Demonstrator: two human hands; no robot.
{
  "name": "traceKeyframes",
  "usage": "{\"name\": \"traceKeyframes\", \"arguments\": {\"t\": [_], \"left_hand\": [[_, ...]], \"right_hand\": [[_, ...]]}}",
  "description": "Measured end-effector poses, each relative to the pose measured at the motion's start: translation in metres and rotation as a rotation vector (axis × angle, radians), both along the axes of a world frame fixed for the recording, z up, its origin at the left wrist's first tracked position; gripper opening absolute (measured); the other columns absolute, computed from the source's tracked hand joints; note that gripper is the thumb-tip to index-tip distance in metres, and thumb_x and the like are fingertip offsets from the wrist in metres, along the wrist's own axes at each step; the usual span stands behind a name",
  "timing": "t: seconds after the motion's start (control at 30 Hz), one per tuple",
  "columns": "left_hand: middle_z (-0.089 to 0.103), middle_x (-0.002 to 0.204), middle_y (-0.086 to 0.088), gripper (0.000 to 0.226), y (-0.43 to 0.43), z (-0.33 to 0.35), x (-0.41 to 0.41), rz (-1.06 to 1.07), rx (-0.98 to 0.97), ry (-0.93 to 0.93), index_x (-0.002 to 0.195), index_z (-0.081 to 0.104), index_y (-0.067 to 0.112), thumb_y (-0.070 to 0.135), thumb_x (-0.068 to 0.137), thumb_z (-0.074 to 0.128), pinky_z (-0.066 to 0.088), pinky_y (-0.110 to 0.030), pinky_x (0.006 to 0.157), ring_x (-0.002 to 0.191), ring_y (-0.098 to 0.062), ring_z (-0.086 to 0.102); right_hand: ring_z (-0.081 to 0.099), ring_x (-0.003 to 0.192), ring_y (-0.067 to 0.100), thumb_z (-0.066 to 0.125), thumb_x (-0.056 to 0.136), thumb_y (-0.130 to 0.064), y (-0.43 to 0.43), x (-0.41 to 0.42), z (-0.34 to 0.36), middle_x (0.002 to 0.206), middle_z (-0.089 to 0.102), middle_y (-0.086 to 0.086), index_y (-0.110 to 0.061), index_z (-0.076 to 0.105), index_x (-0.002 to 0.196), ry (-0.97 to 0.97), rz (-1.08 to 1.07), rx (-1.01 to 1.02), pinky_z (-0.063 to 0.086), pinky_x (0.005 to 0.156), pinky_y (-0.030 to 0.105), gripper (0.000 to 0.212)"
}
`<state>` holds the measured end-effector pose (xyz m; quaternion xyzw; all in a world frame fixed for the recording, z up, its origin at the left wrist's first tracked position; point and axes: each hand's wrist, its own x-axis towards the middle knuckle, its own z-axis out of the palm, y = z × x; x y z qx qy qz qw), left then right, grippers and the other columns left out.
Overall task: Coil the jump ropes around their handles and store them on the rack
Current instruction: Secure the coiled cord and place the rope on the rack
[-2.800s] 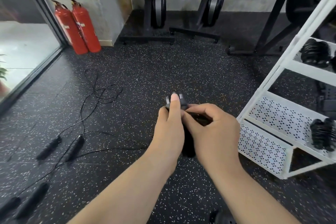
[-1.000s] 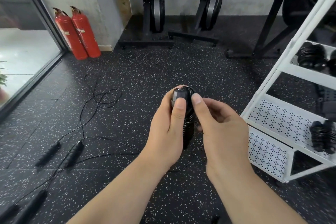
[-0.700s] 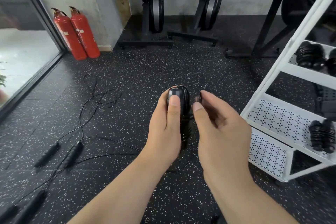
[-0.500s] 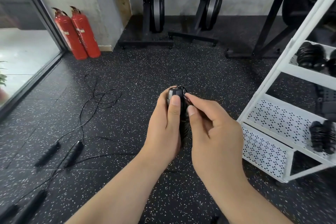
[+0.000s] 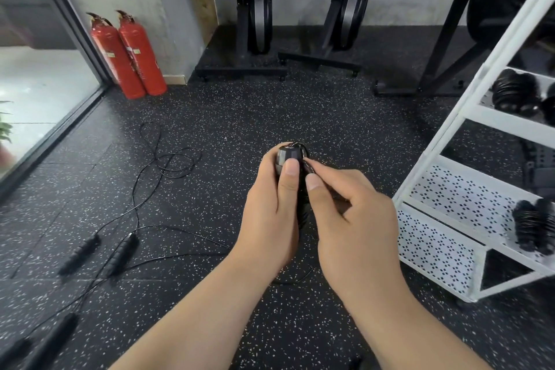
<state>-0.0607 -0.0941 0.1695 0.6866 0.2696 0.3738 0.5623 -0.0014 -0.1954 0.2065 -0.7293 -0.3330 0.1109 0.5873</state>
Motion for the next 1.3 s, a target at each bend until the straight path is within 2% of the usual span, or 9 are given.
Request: {"name": "traceKeyframes", "arguments": {"t": [0.1,0.2,0.43,0.53,0.67,0.8,1.0,1.17,1.3], "left_hand": [[0.070,0.113,0.027,0.047,0.000,-0.001,-0.003,0.022,0.071,0.058,0.143,0.052,0.034,0.056,0.104,0.038,0.047,-0.012,0.083,0.104,0.004,0.067],[0.070,0.121,0.023,0.050,-0.001,-0.001,-0.005,0.042,0.146,0.098,0.148,0.047,0.039,0.059,0.103,0.039,0.049,-0.019,0.093,0.114,0.001,0.065],[0.067,0.129,0.020,0.054,-0.004,-0.001,-0.005,0.059,0.241,0.145,0.153,0.043,0.035,0.059,0.105,0.037,0.045,-0.010,0.093,0.119,0.002,0.063],[0.068,0.125,0.023,0.045,-0.006,-0.003,-0.002,0.074,0.199,0.123,0.147,0.044,0.046,0.062,0.105,0.037,0.050,-0.020,0.094,0.116,0.001,0.065],[0.067,0.133,0.016,0.048,-0.012,-0.009,0.003,0.082,0.030,0.038,0.146,0.046,0.050,0.067,0.101,0.049,0.055,-0.051,0.104,0.122,-0.012,0.066],[0.060,0.144,0.015,0.053,-0.014,-0.009,0.004,0.143,0.144,0.125,0.150,0.041,0.049,0.066,0.100,0.044,0.053,-0.051,0.104,0.126,-0.011,0.062],[0.063,0.138,0.017,0.056,-0.011,-0.009,-0.002,0.137,0.223,0.188,0.154,0.037,0.044,0.070,0.104,0.031,0.054,-0.044,0.101,0.120,-0.007,0.064],[0.068,0.115,0.030,0.050,-0.006,-0.002,-0.003,0.019,0.160,0.139,0.146,0.050,0.036,0.058,0.105,0.031,0.047,-0.011,0.083,0.105,0.002,0.066],[0.072,0.112,0.015,0.040,-0.003,-0.001,-0.002,-0.033,0.091,0.060,0.134,0.059,0.031,0.053,0.110,0.035,0.054,-0.036,0.091,0.102,-0.008,0.068]], "right_hand": [[0.071,0.102,-0.003,0.071,0.103,-0.027,0.000,0.006,-0.001,0.109,0.075,-0.022,-0.042,0.079,0.120,0.097,-0.013,0.019,0.057,0.092,0.025,0.024],[0.073,0.101,-0.001,0.075,0.100,-0.027,0.000,0.007,-0.002,0.106,0.077,-0.022,-0.040,0.082,0.114,0.177,-0.041,0.034,0.060,0.093,0.031,0.020],[0.077,0.087,0.006,0.085,0.091,-0.016,0.000,0.013,0.005,0.088,0.081,-0.011,-0.027,0.084,0.096,0.411,-0.055,0.144,0.060,0.079,0.022,0.013],[0.078,0.086,0.011,0.087,0.087,-0.011,0.002,0.008,0.005,0.087,0.082,-0.003,-0.021,0.085,0.092,0.537,-0.087,0.221,0.060,0.076,0.020,0.012],[0.072,0.075,0.004,0.088,0.086,-0.010,0.005,-0.001,0.004,0.081,0.079,-0.002,-0.021,0.084,0.088,0.567,-0.184,0.284,0.055,0.066,0.012,0.012],[0.071,0.073,0.003,0.087,0.087,-0.008,0.007,-0.006,0.004,0.080,0.079,-0.002,-0.019,0.084,0.088,0.637,-0.217,0.298,0.054,0.067,0.012,0.011],[0.074,0.074,0.006,0.087,0.086,-0.011,0.007,0.000,0.006,0.087,0.082,-0.002,-0.018,0.085,0.091,0.862,-0.136,0.235,0.058,0.069,0.020,0.009],[0.071,0.067,0.007,0.086,0.084,-0.020,0.004,0.013,0.008,0.095,0.083,0.001,-0.019,0.084,0.105,1.065,0.034,0.129,0.051,0.069,0.029,0.021],[0.063,0.049,0.004,0.088,0.075,-0.022,0.002,0.021,0.011,0.082,0.079,-0.002,-0.021,0.080,0.105,1.147,0.092,0.088,0.045,0.059,0.027,0.031]]}}
